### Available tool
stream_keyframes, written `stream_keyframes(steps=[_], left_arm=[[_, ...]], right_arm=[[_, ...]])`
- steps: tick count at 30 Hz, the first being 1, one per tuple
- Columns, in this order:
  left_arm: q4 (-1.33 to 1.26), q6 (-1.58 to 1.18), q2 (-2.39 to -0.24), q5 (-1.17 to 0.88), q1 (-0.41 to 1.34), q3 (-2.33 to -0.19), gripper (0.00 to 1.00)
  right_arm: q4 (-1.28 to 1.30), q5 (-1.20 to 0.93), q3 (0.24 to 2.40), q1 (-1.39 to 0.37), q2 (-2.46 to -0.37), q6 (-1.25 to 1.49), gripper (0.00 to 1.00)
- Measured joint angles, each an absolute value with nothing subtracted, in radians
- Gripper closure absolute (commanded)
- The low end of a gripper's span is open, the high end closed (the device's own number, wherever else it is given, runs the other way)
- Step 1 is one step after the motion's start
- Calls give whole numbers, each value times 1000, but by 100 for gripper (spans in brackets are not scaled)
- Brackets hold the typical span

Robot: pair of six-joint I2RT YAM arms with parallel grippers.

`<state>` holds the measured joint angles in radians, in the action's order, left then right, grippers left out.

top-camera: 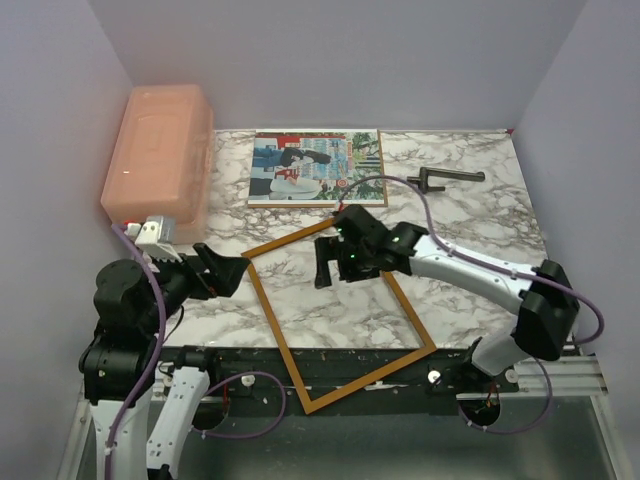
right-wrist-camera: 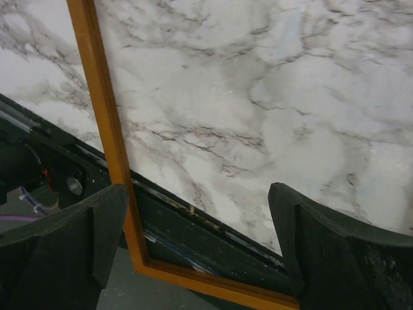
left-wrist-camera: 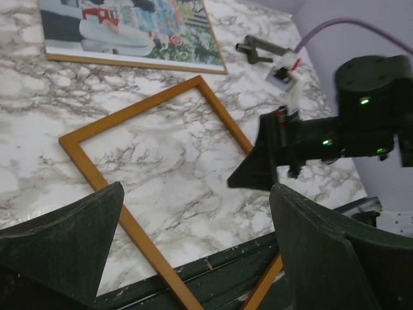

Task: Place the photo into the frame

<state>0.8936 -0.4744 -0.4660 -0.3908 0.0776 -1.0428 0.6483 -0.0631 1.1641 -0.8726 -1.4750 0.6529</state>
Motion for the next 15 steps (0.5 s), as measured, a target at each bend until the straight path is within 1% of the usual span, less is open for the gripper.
stream_keyframes(steps=[7, 13, 15], left_arm=[[830, -577, -386, -432, 78, -1098, 1], [766, -665, -337, -471, 78, -1105, 1], [753, -684, -334, -484, 78, -1105, 2]], right_arm=[[645, 14, 1330, -1098, -1732, 704, 9], [664, 39, 1489, -1222, -1932, 725, 14], [679, 44, 1547, -1253, -1991, 727, 17]])
